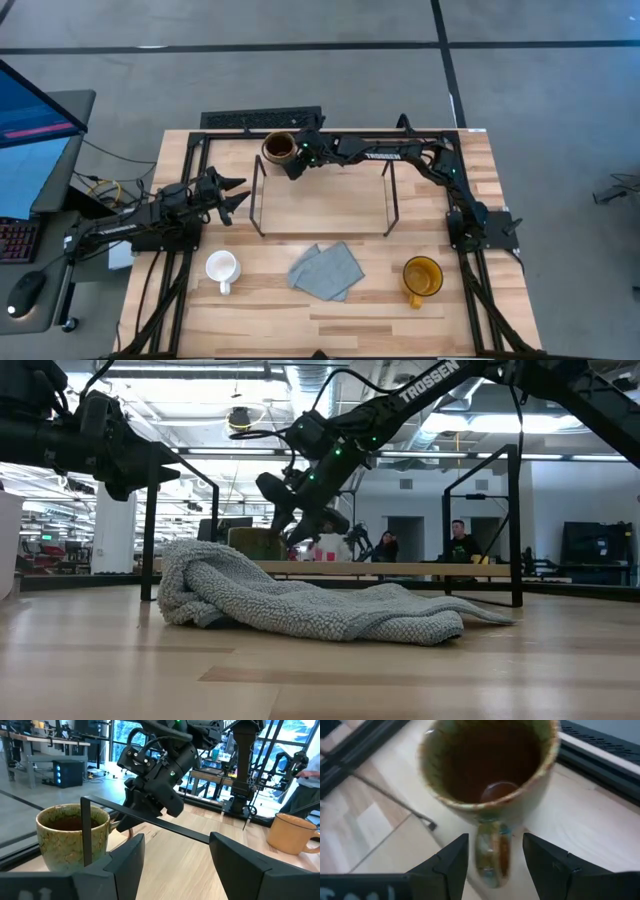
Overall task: Stack small to large cups/mugs on shelf
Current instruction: Put the brown mug on the shelf
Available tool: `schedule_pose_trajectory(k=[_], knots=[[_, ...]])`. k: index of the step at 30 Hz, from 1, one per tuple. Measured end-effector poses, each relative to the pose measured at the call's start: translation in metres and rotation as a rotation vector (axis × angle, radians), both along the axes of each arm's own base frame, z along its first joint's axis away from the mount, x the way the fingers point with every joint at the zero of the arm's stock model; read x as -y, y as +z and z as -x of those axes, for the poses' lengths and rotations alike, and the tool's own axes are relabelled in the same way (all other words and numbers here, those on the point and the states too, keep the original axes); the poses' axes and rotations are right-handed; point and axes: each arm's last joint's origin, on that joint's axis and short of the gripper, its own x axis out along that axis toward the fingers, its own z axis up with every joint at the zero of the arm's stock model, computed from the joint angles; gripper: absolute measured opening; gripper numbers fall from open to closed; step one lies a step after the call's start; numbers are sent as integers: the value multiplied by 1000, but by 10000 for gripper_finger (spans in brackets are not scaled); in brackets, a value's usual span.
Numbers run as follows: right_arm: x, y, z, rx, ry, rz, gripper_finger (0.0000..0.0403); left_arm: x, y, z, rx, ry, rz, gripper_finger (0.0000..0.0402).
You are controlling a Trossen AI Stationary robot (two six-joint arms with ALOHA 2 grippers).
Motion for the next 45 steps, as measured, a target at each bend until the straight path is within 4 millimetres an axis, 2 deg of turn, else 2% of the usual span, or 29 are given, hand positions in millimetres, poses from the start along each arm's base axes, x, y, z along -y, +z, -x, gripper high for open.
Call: schedule_pose_trajectory(k=[6, 17, 23, 34, 45], knots=[[-4, 1, -2, 9, 23, -1, 197, 0, 0, 0, 0, 0, 0, 215], [-4, 1, -2, 12, 31, -8, 108, 0, 0, 0, 0, 0, 0, 215], [-4, 1, -2, 11, 33, -6, 76, 0, 0, 0, 0, -1, 0, 215], [-4, 1, -2, 9, 36, -7, 71, 0, 0, 0, 0, -1, 0, 215], [-13, 0, -5, -10, 86, 27, 71, 0, 0, 0, 0, -1, 0, 215]])
